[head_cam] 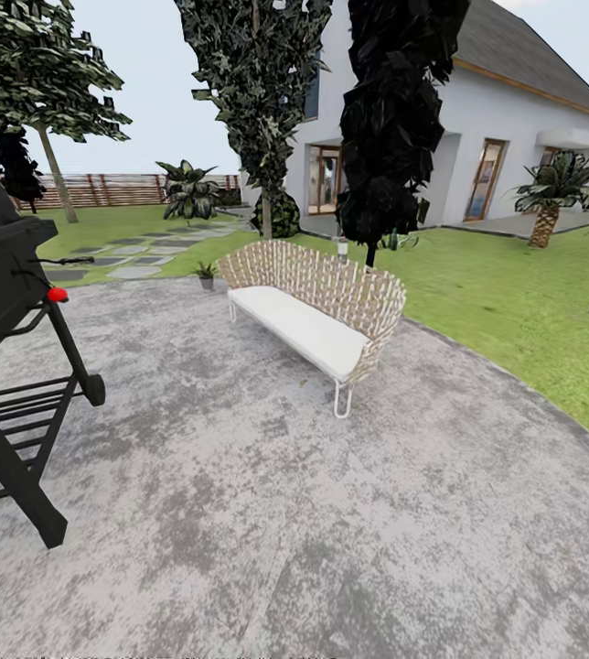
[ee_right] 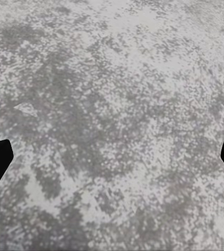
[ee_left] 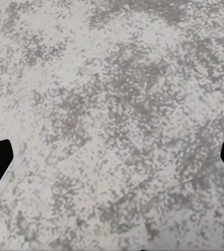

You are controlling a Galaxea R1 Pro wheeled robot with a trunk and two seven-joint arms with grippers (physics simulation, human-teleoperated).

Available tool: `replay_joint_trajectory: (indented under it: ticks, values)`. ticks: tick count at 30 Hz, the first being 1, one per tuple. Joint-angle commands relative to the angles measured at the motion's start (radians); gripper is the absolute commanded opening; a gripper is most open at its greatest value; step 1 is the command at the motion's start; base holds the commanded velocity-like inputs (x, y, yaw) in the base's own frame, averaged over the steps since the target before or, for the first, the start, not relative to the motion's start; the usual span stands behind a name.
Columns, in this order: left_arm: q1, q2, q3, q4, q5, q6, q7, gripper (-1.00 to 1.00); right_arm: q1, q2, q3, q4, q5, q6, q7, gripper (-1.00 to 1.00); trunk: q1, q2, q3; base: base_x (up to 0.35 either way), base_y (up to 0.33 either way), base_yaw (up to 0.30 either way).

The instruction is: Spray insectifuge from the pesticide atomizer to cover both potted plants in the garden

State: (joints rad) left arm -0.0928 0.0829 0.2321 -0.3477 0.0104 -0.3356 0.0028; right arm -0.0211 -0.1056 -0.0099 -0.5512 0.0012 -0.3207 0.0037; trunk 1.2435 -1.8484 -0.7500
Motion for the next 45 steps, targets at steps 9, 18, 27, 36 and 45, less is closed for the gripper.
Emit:
replay_joint_trajectory:
  ticks: [9,18,27,36,45]
  values:
    - [-0.001,0.0,0.001,0.001,0.001,-0.003,0.0,1.0,0.0,0.001,-0.001,0.0,0.0,-0.003,-0.002,1.0,0.034,-0.064,-0.039,0.0,0.0,0.163]
    - [-0.001,0.0,0.001,0.001,0.002,-0.002,0.002,1.0,0.0,0.001,-0.001,0.002,0.0,-0.004,-0.002,1.0,0.069,-0.127,-0.078,0.0,0.0,0.2]
    - [-0.001,0.0,0.001,0.001,0.002,-0.002,0.002,1.0,0.0,0.001,-0.001,0.003,0.0,-0.005,-0.006,1.0,0.103,-0.19,-0.109,0.0,0.0,0.248]
    - [-0.001,0.0,-0.001,0.001,0.001,-0.003,0.003,1.0,0.0,0.001,-0.001,0.004,0.0,-0.006,-0.007,1.0,0.119,-0.218,-0.113,0.0,0.0,0.227]
    - [0.0,0.0,-0.002,0.001,0.001,-0.005,0.003,1.0,0.0,0.001,-0.001,0.004,0.0,-0.006,-0.007,1.0,0.119,-0.218,-0.103,0.062,0.0,0.216]
